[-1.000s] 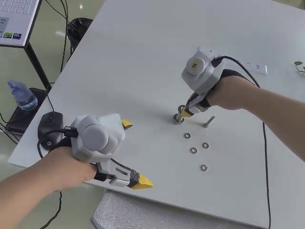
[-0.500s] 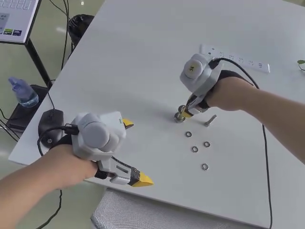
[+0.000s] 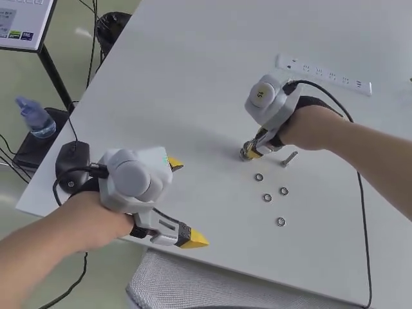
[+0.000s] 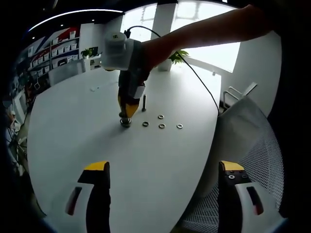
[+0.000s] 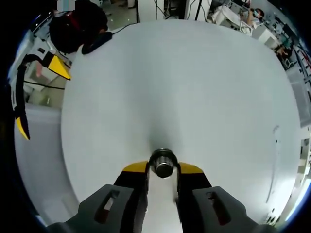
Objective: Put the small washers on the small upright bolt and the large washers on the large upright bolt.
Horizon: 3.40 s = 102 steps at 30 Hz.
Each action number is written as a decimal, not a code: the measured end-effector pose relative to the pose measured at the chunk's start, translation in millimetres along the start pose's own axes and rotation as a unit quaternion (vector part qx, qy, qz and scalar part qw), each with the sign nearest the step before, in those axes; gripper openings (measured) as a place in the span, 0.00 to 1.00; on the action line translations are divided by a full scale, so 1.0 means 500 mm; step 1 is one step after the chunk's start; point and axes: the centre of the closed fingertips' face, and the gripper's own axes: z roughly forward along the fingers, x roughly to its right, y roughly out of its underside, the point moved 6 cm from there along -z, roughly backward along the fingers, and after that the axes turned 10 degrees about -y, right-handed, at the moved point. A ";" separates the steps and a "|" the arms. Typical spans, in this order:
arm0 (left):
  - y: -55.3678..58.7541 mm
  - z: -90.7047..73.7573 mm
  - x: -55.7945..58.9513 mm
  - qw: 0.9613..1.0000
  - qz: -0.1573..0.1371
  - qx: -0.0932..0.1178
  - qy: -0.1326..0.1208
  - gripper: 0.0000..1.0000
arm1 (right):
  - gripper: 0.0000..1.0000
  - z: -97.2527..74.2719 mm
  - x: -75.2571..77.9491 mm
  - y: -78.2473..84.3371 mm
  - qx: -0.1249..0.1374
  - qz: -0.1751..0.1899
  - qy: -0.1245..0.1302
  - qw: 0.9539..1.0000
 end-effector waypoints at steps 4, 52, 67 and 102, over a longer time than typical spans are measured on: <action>0.001 -0.001 -0.001 1.000 0.000 -0.001 0.000 0.92 | 0.22 0.004 0.000 0.002 0.003 0.005 0.000 1.000; 0.008 0.003 -0.001 1.000 -0.002 -0.019 0.005 0.86 | 0.24 0.034 0.003 0.003 -0.008 -0.008 -0.004 1.000; 0.007 -0.002 0.012 1.000 -0.005 -0.016 -0.005 0.86 | 0.33 0.020 -0.006 -0.006 0.006 -0.020 -0.013 1.000; -0.010 -0.010 0.036 1.000 0.002 -0.017 -0.021 0.86 | 0.33 -0.102 -0.031 0.024 0.051 -0.067 0.003 0.996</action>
